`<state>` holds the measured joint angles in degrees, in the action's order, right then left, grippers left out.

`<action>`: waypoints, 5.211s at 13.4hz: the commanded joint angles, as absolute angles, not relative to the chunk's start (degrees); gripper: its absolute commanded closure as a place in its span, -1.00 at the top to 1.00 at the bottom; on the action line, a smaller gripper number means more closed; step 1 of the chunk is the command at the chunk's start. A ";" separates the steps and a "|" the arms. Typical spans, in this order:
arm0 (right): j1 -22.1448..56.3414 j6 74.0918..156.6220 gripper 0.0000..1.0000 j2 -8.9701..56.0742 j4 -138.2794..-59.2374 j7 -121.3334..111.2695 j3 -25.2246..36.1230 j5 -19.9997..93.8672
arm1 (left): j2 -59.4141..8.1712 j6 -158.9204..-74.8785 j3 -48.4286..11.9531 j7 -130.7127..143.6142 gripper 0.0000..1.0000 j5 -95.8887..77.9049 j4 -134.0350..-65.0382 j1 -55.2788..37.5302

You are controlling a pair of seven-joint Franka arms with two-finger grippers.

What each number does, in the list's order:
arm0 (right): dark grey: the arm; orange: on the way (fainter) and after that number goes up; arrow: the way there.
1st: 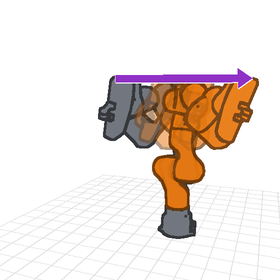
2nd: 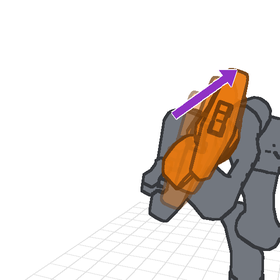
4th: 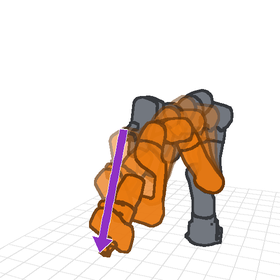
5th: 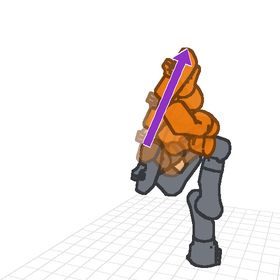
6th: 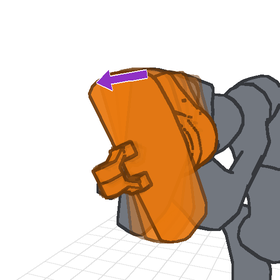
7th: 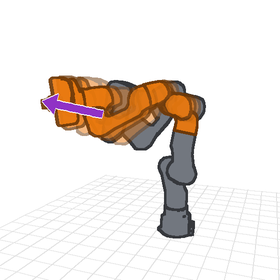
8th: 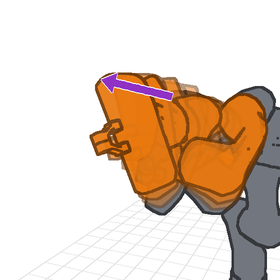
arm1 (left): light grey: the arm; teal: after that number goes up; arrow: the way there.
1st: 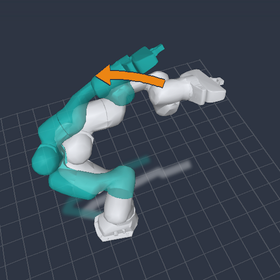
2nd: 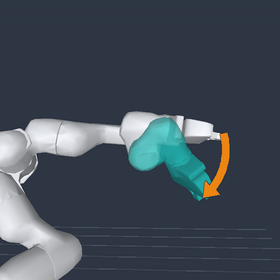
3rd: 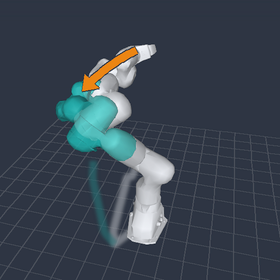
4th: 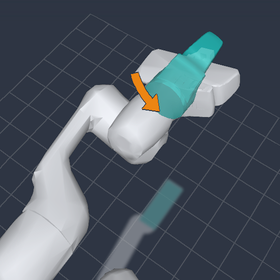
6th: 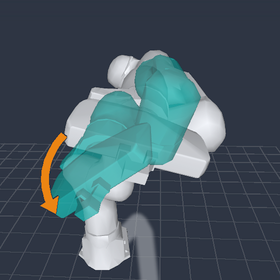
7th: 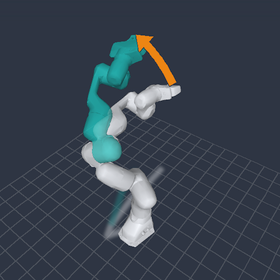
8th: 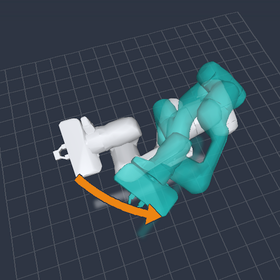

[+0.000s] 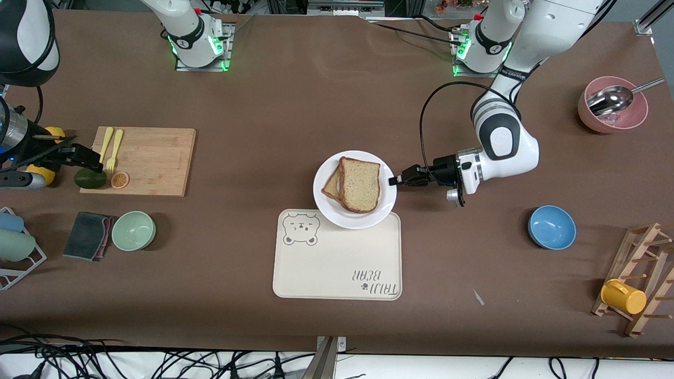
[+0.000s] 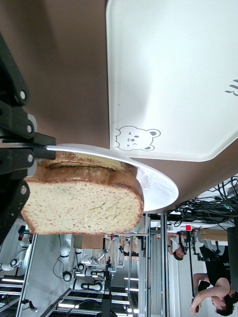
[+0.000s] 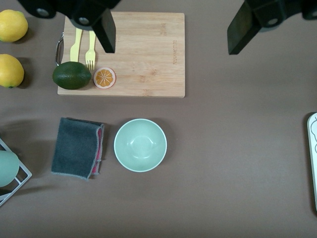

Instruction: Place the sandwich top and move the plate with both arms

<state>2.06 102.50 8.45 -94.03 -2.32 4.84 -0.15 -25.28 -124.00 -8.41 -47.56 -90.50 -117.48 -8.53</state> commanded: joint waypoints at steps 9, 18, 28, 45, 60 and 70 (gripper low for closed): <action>1.06 103.18 1.00 9.49 -93.08 -1.58 4.04 -0.09 | -39.27 -122.78 -8.26 -38.15 -1.00 -88.16 -97.84 -9.23; 1.05 103.27 1.00 9.67 -93.08 -1.58 4.13 -0.09 | -46.05 -123.48 -8.17 -38.93 -1.00 -86.66 -91.23 -9.84; 1.14 103.62 1.00 10.02 -93.08 -1.58 4.13 0.00 | -51.15 -127.35 -8.44 -36.48 -1.00 -80.86 -84.65 -10.63; 1.14 103.62 1.00 10.28 -93.08 -1.58 4.13 0.00 | -55.20 -131.92 -9.76 -34.80 -1.00 -79.98 -81.83 -10.72; 1.14 103.71 1.00 10.28 -93.08 -1.58 4.13 0.00 | -55.37 -135.53 -11.16 -35.07 -0.46 -79.98 -82.09 -11.08; 1.14 103.71 1.00 10.28 -93.08 -1.58 4.13 0.00 | -54.76 -135.53 -11.25 -35.33 -0.28 -76.99 -82.88 -10.11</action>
<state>1.82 103.82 9.92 -94.03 -2.26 4.83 -0.14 -54.58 -135.01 -10.69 -36.06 -79.60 -83.65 -10.68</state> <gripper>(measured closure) 0.000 0.656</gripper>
